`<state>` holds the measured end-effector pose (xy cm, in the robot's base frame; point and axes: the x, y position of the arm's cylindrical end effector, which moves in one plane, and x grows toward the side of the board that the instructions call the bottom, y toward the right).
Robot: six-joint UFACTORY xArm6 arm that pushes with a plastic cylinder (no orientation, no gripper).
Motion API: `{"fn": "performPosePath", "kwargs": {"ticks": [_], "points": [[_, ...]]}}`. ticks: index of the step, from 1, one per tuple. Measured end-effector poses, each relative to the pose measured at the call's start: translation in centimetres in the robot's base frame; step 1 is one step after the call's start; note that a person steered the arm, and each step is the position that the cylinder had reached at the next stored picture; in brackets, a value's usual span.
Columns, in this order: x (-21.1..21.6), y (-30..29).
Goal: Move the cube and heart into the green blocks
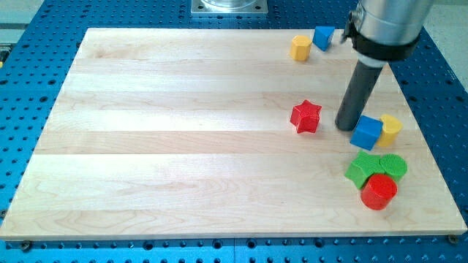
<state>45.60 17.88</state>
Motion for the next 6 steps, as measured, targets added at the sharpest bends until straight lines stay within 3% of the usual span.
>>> {"fn": "performPosePath", "kwargs": {"ticks": [1,3,4,6], "points": [[-5.1,1.9],[0.6,7.0],[5.5,4.6],[-2.9,7.1]]}}
